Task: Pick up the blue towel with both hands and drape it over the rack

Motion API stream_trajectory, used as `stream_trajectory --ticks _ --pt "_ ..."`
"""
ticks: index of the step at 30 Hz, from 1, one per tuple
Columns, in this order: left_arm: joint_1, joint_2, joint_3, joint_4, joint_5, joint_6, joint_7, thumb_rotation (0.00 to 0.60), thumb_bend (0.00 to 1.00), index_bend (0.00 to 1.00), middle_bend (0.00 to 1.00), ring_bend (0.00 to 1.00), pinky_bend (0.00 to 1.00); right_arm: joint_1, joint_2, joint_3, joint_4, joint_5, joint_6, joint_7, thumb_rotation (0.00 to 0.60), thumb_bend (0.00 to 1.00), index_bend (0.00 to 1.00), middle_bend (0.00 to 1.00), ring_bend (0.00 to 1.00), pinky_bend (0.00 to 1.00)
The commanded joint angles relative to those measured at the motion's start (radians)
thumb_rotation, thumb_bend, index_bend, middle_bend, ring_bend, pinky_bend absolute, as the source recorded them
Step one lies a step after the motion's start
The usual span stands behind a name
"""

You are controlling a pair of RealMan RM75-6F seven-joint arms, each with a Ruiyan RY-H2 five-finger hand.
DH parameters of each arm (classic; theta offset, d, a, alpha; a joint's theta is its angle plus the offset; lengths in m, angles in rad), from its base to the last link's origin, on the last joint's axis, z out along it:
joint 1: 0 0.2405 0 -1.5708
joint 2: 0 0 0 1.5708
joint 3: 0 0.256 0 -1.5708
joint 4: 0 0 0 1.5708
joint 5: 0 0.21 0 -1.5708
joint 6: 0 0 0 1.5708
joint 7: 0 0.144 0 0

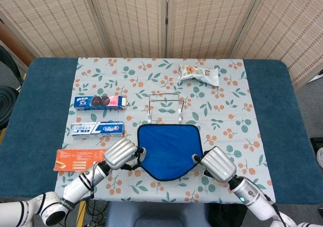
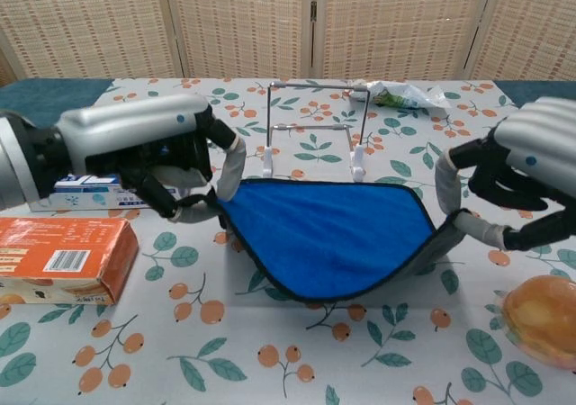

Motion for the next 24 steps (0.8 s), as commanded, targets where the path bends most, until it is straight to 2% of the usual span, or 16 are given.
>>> stream_trajectory --ticks 1,14,24 --pt "-0.019 0.022 -0.051 -0.027 -0.042 0.005 -0.031 0.600 0.43 0.65 1.00 0.95 1.00 0.007 0.032 0.040 -0.031 0.023 0.026 0.000 0.600 0.43 0.67 0.93 0.85 1.00" --pt "-0.120 0.058 -0.229 -0.056 -0.272 -0.042 -0.006 0.600 0.43 0.65 1.00 0.95 1.00 0.032 0.101 0.152 -0.071 0.124 0.037 0.007 0.600 0.43 0.67 0.93 0.85 1.00" --pt "-0.227 0.010 -0.305 0.003 -0.467 -0.055 0.111 0.600 0.43 0.65 1.00 0.96 1.00 0.074 0.125 0.240 -0.078 0.209 0.013 -0.010 0.600 0.43 0.67 0.93 0.85 1.00"
